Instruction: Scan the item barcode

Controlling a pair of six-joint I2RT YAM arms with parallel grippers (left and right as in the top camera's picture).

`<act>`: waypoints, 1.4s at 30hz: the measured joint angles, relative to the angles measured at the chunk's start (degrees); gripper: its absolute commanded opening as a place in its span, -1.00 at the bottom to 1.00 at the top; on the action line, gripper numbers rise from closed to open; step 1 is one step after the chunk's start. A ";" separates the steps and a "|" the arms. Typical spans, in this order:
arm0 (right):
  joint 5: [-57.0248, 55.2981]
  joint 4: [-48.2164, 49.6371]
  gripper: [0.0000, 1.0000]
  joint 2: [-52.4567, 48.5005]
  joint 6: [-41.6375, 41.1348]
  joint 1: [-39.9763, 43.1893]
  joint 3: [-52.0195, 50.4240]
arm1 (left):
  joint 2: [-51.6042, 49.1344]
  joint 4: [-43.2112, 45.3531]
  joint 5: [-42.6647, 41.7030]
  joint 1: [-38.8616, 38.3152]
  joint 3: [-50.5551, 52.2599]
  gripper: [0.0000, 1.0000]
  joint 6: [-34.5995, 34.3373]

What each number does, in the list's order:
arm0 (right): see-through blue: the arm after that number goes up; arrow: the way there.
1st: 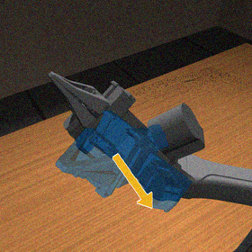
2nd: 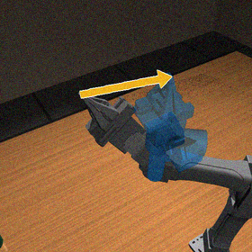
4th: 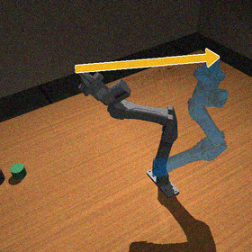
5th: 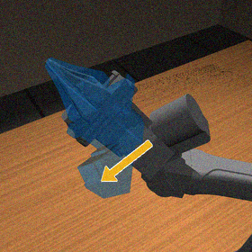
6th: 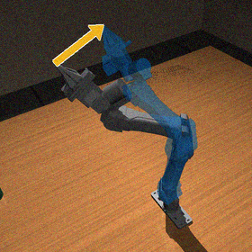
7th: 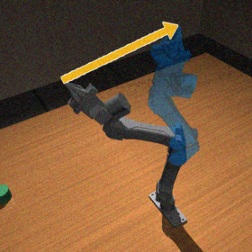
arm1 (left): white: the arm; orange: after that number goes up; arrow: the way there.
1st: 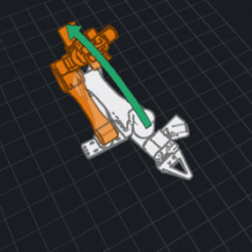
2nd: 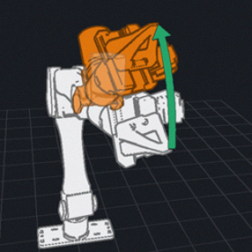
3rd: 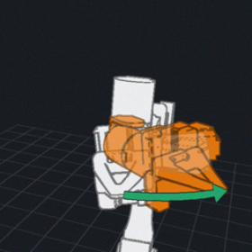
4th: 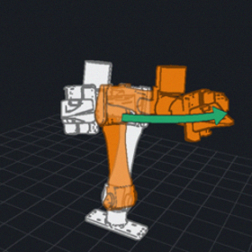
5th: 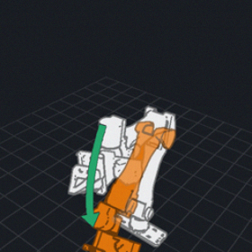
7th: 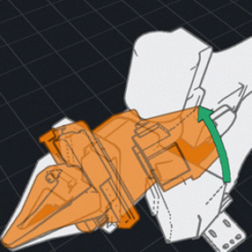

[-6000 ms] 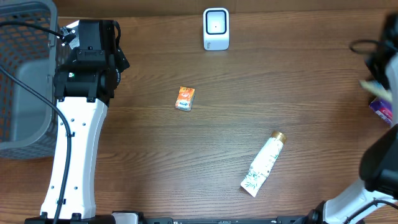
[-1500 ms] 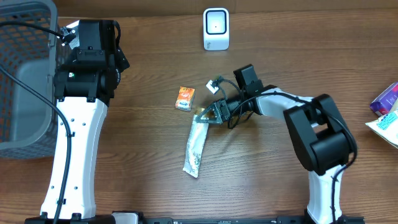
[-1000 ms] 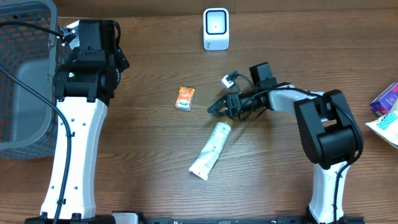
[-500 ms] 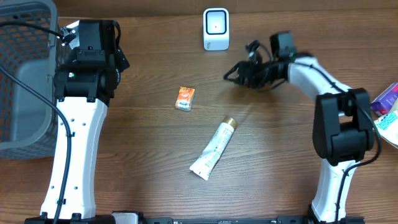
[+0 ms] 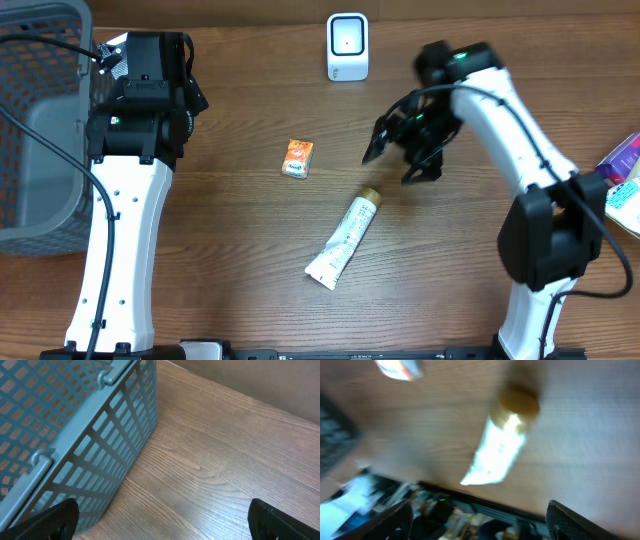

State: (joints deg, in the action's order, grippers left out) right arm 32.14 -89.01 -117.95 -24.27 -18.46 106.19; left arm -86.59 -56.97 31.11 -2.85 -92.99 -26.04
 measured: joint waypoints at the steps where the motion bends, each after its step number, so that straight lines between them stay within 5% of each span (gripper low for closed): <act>1: -2.05 -0.68 0.71 0.66 -2.38 -1.88 0.00 | 0.00 0.02 0.00 0.00 0.00 1.00 0.00; 5: -10.23 -2.89 0.73 3.34 -13.75 -12.15 0.00 | 0.00 0.00 -0.02 0.00 0.00 0.99 0.00; 8: -17.03 -3.17 0.98 4.24 -23.34 -20.70 0.00 | 0.00 0.02 0.00 0.00 0.00 1.00 0.00; 18: -34.84 -2.36 0.99 4.42 -49.94 -35.76 -2.05 | 0.00 0.00 0.00 0.00 0.00 1.00 0.00; 31: -33.09 22.03 0.98 4.63 -57.86 -35.89 -21.35 | 0.00 0.00 0.00 0.00 0.00 1.00 0.00; 42: -31.06 31.74 -0.12 4.63 -55.21 -33.99 -28.61 | 0.00 -0.02 -0.02 0.00 0.00 1.00 0.00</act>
State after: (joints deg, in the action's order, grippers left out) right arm 1.08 -57.28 -113.32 -79.48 -52.45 77.58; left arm -86.59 -56.99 31.09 -2.85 -92.99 -26.04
